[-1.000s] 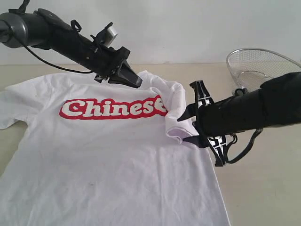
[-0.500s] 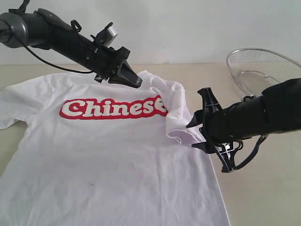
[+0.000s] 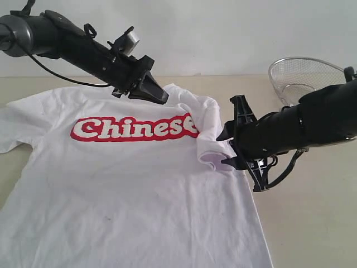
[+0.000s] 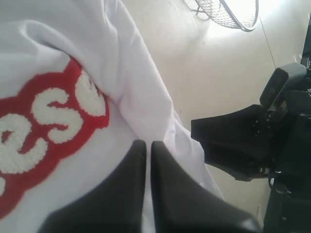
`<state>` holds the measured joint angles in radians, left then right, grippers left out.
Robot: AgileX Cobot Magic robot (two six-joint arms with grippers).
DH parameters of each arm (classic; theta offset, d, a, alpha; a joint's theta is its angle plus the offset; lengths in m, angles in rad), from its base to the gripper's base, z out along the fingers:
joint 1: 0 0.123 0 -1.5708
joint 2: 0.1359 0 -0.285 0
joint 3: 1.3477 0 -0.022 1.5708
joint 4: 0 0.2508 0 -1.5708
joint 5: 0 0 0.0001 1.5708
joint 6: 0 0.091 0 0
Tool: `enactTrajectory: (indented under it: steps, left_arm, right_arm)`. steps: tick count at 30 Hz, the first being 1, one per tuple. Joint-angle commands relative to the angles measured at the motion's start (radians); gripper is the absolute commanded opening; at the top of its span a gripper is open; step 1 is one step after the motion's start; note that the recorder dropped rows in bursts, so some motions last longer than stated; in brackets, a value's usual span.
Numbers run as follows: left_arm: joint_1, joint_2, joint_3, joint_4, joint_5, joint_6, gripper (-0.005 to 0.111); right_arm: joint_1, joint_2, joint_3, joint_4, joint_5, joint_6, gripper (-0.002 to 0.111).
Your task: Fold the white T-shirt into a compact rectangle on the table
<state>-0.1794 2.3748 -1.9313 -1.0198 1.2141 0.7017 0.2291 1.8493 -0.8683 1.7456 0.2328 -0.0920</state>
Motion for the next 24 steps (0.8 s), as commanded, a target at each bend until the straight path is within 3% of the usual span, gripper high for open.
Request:
enactTrajectory:
  steps: [1,5,10,24]
  left_arm:
    - [-0.004,-0.012,-0.001,-0.008,0.007,-0.001,0.004]
    - [-0.004,-0.012,-0.001,-0.008,0.007,0.001,0.004]
    - [-0.004,-0.012,-0.001,-0.008,0.007,0.001,0.004]
    - [-0.004,-0.012,-0.001,-0.008,0.007,0.001,0.004]
  right_arm:
    - [0.003,0.007,-0.006,-0.001,-0.029,0.001,0.042]
    - [0.003,0.009,-0.006,-0.001,-0.027,-0.011,0.04]
    - [0.003,0.009,-0.006,-0.001,-0.038,-0.041,0.0]
    - [0.001,0.009,-0.113,-0.001,-0.152,-0.384,0.0]
